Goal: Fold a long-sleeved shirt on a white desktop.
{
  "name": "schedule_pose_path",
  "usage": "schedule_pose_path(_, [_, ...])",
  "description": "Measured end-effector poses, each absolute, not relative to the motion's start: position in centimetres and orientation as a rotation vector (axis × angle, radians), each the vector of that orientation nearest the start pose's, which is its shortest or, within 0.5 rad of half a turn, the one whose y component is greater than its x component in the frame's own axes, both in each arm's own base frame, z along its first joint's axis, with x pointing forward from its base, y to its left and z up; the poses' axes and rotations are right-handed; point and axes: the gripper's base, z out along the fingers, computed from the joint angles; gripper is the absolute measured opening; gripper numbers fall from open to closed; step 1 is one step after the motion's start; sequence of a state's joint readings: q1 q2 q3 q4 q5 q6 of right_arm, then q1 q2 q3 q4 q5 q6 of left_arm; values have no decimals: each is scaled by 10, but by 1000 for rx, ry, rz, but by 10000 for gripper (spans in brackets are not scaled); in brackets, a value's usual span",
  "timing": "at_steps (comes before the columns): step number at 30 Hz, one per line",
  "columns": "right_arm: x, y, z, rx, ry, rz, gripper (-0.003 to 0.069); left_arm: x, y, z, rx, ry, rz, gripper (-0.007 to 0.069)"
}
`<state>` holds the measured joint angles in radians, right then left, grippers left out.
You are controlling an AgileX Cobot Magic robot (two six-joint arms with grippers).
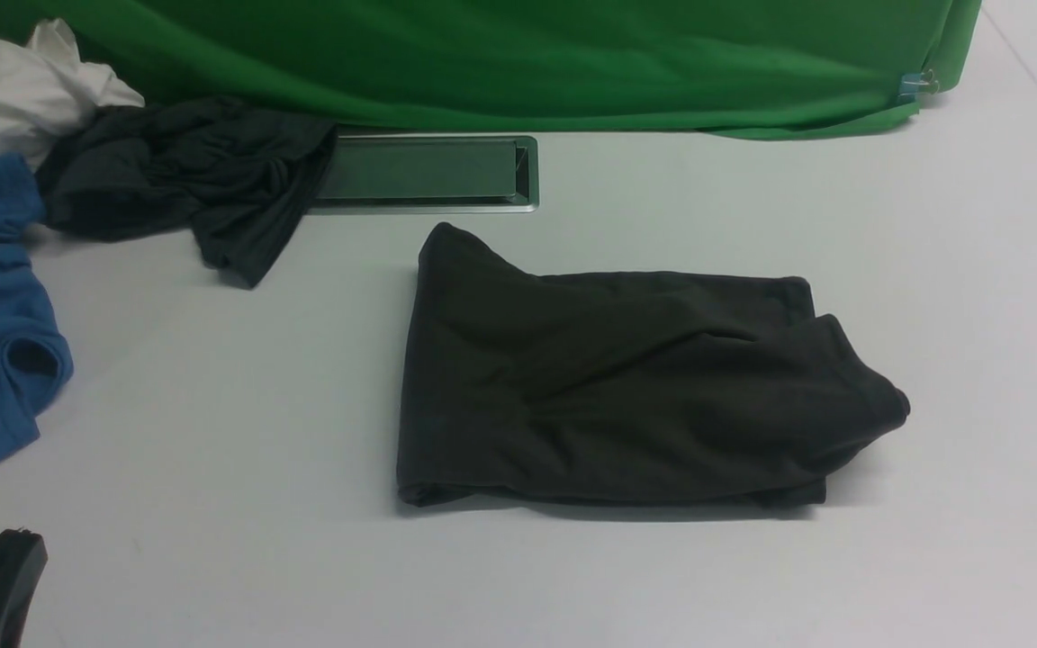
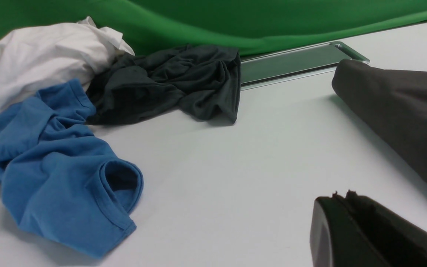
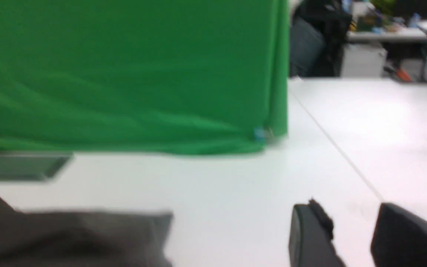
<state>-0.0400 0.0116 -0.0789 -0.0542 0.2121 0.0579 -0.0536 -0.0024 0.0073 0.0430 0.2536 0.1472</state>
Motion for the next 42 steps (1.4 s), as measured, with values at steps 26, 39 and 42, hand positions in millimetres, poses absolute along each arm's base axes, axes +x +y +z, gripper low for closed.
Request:
schedule_pose_path(26, [55, -5, 187, 38, 1750, -84, 240, 55, -2, 188, 203, 1730, 109, 18])
schedule_pose_path(39, [55, -5, 187, 39, 1749, -83, 240, 55, -2, 188, 203, 1730, 109, 18])
schedule_pose_path(42, [55, -5, 187, 39, 1749, -83, 240, 55, -2, 188, 203, 1730, 109, 18])
